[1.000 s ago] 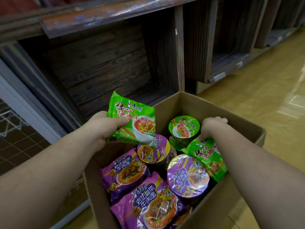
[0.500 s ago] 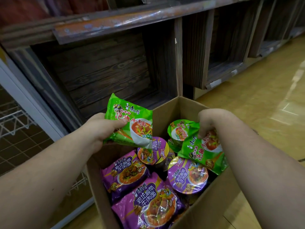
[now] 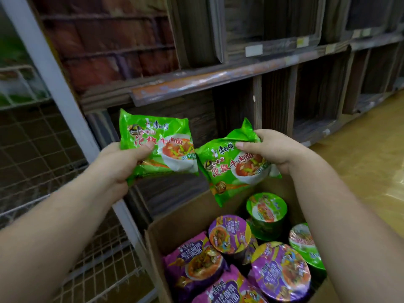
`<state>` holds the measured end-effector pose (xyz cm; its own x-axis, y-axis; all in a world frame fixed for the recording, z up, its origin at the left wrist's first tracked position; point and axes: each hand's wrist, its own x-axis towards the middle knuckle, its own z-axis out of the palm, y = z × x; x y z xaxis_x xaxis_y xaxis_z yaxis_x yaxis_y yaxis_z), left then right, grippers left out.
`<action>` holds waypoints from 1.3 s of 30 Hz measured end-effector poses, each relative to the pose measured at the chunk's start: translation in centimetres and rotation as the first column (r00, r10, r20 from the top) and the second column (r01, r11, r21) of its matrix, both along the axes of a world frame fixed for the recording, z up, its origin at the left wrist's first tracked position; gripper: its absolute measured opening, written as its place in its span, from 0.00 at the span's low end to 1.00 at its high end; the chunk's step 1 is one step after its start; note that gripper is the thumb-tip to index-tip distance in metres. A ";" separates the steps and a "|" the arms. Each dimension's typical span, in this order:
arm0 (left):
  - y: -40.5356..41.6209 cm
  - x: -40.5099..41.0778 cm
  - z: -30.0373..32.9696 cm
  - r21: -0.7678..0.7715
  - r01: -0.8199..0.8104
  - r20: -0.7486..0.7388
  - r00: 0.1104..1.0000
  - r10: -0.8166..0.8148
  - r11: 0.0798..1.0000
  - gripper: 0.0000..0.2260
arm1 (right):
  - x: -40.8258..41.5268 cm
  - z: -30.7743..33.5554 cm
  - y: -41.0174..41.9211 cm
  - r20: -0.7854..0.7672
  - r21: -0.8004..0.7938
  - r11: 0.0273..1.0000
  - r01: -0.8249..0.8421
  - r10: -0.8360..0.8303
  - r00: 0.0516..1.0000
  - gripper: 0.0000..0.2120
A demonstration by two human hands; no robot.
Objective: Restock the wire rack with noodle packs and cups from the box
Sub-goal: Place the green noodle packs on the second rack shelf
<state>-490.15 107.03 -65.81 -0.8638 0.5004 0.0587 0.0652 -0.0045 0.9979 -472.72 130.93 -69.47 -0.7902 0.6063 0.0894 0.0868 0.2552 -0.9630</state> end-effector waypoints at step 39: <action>-31.4 -14.8 20.7 0.121 -0.057 -0.254 0.963 0.086 0.991 0.21 | -32.3 25.2 -39.0 -0.158 0.188 0.965 -0.184 0.215 0.964 0.30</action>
